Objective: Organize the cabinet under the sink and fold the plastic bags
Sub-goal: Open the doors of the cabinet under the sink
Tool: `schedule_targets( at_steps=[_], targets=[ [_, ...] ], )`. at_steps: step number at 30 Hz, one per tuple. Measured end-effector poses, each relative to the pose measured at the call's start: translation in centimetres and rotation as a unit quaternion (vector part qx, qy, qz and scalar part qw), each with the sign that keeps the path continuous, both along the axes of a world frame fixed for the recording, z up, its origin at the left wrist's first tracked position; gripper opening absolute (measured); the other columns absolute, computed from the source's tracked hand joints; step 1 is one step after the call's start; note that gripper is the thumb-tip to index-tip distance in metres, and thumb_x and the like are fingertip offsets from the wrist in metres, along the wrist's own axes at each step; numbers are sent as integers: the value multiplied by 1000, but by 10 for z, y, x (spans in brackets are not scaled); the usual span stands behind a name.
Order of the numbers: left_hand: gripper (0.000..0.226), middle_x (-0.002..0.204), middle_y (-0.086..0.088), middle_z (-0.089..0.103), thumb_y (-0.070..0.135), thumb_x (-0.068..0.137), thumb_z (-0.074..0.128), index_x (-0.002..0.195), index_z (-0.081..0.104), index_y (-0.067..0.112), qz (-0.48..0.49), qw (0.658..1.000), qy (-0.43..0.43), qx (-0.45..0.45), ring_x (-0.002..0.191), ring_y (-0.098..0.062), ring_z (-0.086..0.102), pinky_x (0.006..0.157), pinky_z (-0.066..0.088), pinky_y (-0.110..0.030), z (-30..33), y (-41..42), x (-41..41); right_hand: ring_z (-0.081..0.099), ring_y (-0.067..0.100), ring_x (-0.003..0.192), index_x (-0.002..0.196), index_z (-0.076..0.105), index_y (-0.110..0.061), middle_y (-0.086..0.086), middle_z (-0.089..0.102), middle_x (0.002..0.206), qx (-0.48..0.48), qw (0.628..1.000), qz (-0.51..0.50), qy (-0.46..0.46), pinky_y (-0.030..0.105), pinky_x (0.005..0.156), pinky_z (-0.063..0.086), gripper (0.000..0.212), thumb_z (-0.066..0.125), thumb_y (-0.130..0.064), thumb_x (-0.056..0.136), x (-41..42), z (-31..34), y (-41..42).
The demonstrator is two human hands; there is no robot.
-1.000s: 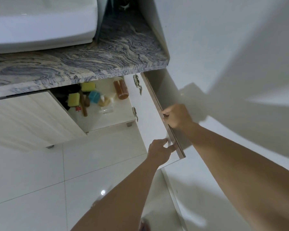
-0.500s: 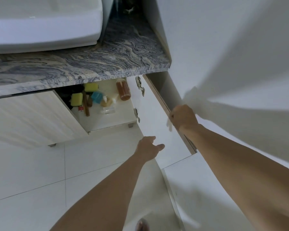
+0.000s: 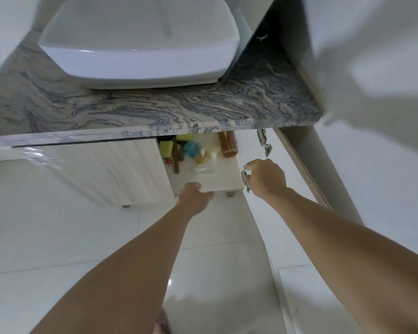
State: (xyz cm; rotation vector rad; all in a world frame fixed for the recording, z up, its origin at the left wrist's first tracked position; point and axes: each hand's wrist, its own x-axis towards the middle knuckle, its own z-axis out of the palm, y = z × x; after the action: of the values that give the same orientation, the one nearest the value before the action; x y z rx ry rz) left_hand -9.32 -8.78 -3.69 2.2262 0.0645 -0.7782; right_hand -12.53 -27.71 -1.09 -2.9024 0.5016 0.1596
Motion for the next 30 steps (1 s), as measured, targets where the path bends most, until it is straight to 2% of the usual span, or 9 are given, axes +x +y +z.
schedule_targets(
  at_steps=[3,8,13,16,19,22,25,27,30],
  targets=[
    [62,145,-7,46,39,88,65,140,47,10,47,998,-32,20,132,-26,43,105,37,-33,3,44,31,62,30,104,112,69,-18,8,67,114,18,998,52,-18,33,84,50,25,58,-19,90,39,-8,39],
    [63,147,-7,45,39,89,64,140,47,7,123,990,-56,34,134,-26,42,106,36,-34,4,119,82,59,29,110,124,64,-18,9,65,118,63,989,128,-21,34,89,47,32,57,-28,95,101,-23,105],
    [63,136,-17,52,40,92,60,135,46,-2,229,970,-68,34,123,-33,50,85,41,-34,1,171,130,56,32,115,134,53,-11,13,61,125,115,983,140,0,44,96,46,37,49,-27,100,146,-31,164],
    [64,132,-18,53,42,92,58,134,45,-5,267,961,-67,11,118,-33,52,77,38,-32,-4,189,154,46,31,130,146,32,-10,12,46,144,143,982,126,19,46,105,40,51,48,-28,101,169,-43,189],
    [72,132,-17,52,47,91,59,140,38,-2,296,953,-54,-24,117,-34,53,77,41,-33,-8,201,169,30,27,143,154,13,-11,9,26,158,275,959,60,33,38,114,28,72,56,-24,97,183,-57,200],
    [73,130,-13,53,53,89,59,140,39,4,324,943,-37,-59,115,-34,55,79,44,-36,-12,209,175,38,24,139,154,16,-13,8,29,157,378,926,-1,-9,40,113,35,75,61,-19,94,180,-65,204],
    [66,131,-10,54,51,90,57,139,43,10,338,936,-35,-92,119,-32,53,91,46,-38,-11,212,170,55,23,124,138,44,-6,14,51,141,355,933,1,-64,33,100,47,48,59,-23,96,172,-68,200],
    [62,130,-7,55,48,92,57,139,44,11,341,933,-46,-106,118,-30,53,95,45,-38,-9,212,163,63,23,110,108,58,-6,13,65,120,336,938,27,-84,33,91,51,26,58,-30,96,167,-68,195],
    [62,127,-10,59,48,90,59,135,48,8,347,930,-51,-109,116,-31,56,94,46,-39,-9,214,151,67,22,92,87,62,-5,8,70,96,319,943,60,-74,41,82,55,32,58,-36,94,156,-65,193]
  ],
)
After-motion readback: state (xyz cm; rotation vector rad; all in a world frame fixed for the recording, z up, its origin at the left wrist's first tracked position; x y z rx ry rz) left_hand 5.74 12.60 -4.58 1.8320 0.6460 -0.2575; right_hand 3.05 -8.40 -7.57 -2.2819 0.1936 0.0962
